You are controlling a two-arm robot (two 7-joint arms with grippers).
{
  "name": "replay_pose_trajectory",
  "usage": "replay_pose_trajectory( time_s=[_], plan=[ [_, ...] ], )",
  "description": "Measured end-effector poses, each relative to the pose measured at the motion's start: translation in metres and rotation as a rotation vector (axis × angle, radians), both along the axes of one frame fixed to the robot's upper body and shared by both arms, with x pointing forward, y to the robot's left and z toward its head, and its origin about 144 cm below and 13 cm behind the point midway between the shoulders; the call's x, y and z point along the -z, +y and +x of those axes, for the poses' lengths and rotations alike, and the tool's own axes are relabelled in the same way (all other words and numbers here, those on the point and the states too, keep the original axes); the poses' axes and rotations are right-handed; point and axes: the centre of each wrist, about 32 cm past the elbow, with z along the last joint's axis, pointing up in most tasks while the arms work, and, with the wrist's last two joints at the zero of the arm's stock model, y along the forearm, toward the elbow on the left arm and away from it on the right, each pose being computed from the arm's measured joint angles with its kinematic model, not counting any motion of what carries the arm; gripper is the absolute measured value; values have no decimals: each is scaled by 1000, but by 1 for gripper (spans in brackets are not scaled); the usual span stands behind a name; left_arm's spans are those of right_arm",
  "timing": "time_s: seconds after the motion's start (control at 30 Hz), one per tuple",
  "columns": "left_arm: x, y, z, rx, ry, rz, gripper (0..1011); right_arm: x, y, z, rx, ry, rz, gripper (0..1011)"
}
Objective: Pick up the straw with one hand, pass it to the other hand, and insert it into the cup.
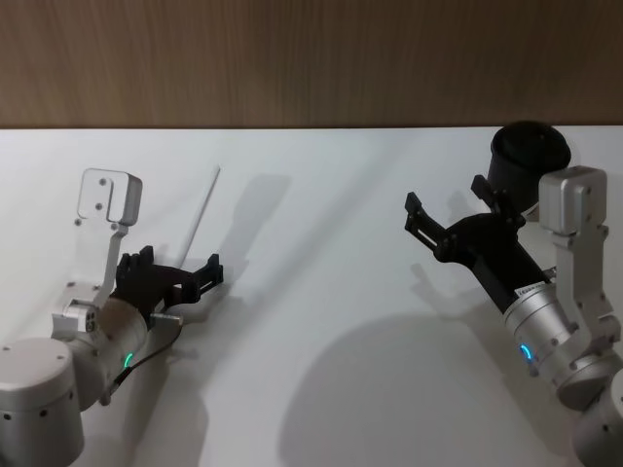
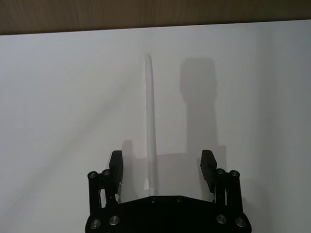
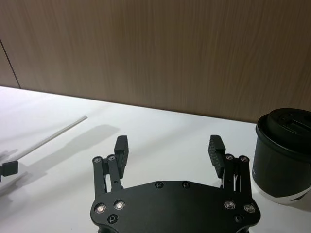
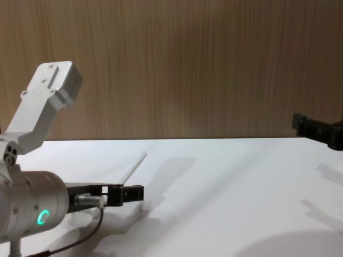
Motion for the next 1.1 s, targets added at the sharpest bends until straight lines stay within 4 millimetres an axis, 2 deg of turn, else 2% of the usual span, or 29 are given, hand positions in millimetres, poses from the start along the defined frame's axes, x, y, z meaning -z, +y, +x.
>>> replay_pose_trajectory(
  time_s=[0.43,1.1],
  plan=[
    [-2,-7,5,10,2,2,1003,0,0,0,0,0,0,1001],
    [-8,-8,5,-31,48,16,1003,0,0,0,0,0,0,1001]
  ],
)
